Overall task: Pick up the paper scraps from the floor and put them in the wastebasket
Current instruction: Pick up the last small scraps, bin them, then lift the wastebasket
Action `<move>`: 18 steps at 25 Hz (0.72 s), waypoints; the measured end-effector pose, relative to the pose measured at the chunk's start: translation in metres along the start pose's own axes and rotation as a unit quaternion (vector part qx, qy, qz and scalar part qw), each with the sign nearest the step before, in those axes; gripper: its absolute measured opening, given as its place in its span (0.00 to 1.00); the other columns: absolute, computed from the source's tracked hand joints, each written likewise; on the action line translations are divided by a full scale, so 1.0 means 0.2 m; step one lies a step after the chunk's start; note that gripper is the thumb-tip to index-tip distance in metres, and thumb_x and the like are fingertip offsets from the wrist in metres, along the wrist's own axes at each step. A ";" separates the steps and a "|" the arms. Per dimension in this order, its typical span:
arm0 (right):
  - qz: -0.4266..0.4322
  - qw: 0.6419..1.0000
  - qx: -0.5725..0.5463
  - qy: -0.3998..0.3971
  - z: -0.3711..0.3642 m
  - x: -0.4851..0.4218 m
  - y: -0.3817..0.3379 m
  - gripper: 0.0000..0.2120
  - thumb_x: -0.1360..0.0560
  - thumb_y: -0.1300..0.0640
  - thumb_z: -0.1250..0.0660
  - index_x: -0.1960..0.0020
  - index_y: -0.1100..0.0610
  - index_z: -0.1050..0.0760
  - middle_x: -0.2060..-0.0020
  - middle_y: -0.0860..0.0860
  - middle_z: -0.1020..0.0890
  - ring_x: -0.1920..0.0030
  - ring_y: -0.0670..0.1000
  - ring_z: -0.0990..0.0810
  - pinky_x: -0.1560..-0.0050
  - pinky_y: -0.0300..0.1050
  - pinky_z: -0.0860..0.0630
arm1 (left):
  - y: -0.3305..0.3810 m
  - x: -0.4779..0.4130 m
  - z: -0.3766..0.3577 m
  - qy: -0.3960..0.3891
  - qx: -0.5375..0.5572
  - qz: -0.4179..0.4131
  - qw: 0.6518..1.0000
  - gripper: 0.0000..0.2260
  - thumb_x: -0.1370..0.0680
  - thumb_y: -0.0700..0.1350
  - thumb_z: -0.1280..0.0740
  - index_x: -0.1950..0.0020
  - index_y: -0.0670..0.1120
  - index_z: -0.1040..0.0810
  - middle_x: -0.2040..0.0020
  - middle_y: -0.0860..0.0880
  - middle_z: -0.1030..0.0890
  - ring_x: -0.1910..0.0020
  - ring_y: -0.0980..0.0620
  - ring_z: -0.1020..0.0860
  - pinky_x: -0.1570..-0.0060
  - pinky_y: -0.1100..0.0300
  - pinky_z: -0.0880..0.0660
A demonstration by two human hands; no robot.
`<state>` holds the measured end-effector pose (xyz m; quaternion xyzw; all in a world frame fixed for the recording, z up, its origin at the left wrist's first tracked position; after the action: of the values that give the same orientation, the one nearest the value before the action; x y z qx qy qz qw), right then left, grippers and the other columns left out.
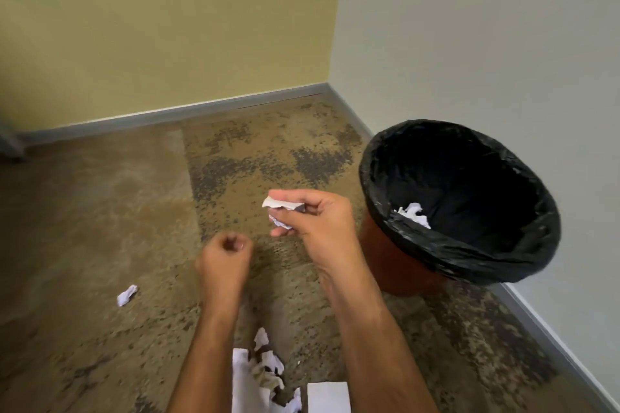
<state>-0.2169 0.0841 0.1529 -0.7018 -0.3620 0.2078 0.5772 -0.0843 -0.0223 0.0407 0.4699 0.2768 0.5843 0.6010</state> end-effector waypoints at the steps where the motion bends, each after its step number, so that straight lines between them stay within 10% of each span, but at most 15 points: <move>1: 0.019 0.999 0.018 0.027 0.04 0.01 -0.05 0.13 0.26 0.76 0.25 0.48 0.61 0.12 0.58 0.55 0.10 0.62 0.49 0.12 0.62 0.42 0.16 | 0.16 0.03 -0.05 -0.034 0.083 -0.020 0.996 0.01 0.25 0.47 0.27 0.55 0.50 0.17 0.58 0.44 0.14 0.59 0.39 0.14 0.57 0.46 0.17; 6: 0.127 0.963 0.165 0.172 0.29 0.10 -0.37 0.13 0.25 0.68 0.23 0.47 0.54 0.10 0.57 0.48 0.10 0.62 0.50 0.11 0.62 0.38 0.17 | 0.84 0.24 -0.15 -0.148 0.258 -0.150 0.943 0.04 0.20 0.37 0.25 0.47 0.44 0.15 0.50 0.45 0.14 0.60 0.46 0.14 0.67 0.54 0.19; 13: 0.137 0.912 0.250 0.295 0.72 0.18 -0.53 0.11 0.23 0.61 0.22 0.41 0.53 0.11 0.55 0.50 0.11 0.60 0.49 0.11 0.63 0.33 0.19 | 1.12 0.47 -0.43 -0.200 0.107 -0.299 0.927 0.08 0.23 0.42 0.23 0.47 0.53 0.15 0.54 0.55 0.15 0.59 0.52 0.16 0.60 0.58 0.14; 18: 0.103 0.891 0.378 0.230 0.85 0.15 -0.52 0.22 0.21 0.63 0.25 0.30 0.49 0.18 0.39 0.47 0.13 0.36 0.45 0.16 0.34 0.45 0.19 | 1.09 0.54 -0.52 -0.214 0.041 -0.318 0.923 0.18 0.24 0.49 0.20 0.35 0.58 0.17 0.48 0.61 0.14 0.47 0.63 0.18 0.47 0.67 0.21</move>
<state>-0.3459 0.2250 0.2140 -0.4921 -0.0385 0.2203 0.8413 -0.2537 0.0794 0.2151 0.4951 0.3004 0.2364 0.7802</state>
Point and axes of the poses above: each hand's wrist, its own x-axis away from the middle knuckle, its own z-axis out of the back of the hand, y = z × x, the point moved 4 cm from there along -x, towards the middle knuckle
